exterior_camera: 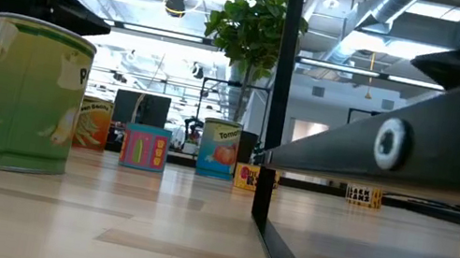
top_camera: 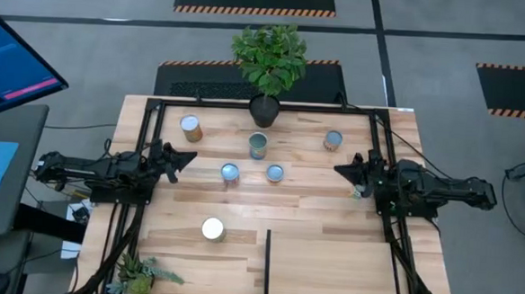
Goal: Pick and place cans onto a shelf
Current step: Put the canned green beans on the shelf
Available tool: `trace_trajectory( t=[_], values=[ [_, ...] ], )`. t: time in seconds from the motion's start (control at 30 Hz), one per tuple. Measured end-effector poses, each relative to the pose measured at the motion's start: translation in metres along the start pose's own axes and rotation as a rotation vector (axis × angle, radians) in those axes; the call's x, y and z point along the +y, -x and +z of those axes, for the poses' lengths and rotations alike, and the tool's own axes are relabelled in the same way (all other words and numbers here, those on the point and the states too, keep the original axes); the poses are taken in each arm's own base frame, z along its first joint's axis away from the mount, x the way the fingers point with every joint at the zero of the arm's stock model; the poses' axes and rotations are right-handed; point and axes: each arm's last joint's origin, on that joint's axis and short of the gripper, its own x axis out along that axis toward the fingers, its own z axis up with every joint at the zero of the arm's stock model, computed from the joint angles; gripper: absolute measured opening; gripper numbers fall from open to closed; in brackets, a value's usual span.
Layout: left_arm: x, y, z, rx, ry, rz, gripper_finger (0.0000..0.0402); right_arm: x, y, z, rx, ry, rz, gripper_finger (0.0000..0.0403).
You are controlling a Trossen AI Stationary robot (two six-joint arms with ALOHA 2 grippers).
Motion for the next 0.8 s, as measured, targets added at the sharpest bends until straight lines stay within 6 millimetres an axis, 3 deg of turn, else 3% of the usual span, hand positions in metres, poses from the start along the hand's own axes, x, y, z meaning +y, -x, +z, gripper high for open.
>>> trace_trajectory(
  t=[0.17, 0.37, 0.5, 0.63, 0.73, 0.8],
  values=[
    [0.001, 0.0, 0.001, -0.039, -0.116, 0.055, 0.0002, 0.007, 0.002, 0.015, -0.214, -0.048, -0.002, 0.0046],
    [-0.001, 0.0, 0.006, -0.103, 0.008, 0.053, 0.0002, 0.027, 0.009, 0.037, -0.413, 0.055, 0.19, 0.0046],
    [-0.011, 0.004, 0.027, -0.327, 0.045, 0.001, 0.0002, 0.038, 0.013, 0.05, -0.488, 0.175, 0.217, 0.0046],
    [-0.024, 0.018, 0.058, -0.594, -0.039, -0.119, 0.0002, 0.037, 0.012, 0.049, -0.476, 0.207, 0.202, 0.0046],
    [-0.038, 0.024, 0.076, -0.625, -0.168, -0.199, 0.0002, 0.037, 0.012, 0.049, -0.472, 0.206, 0.2, 0.0046],
    [-0.047, 0.022, 0.088, -0.553, -0.226, -0.168, 0.0002, 0.037, 0.011, 0.048, -0.464, 0.196, 0.199, 0.0046]
  ],
)
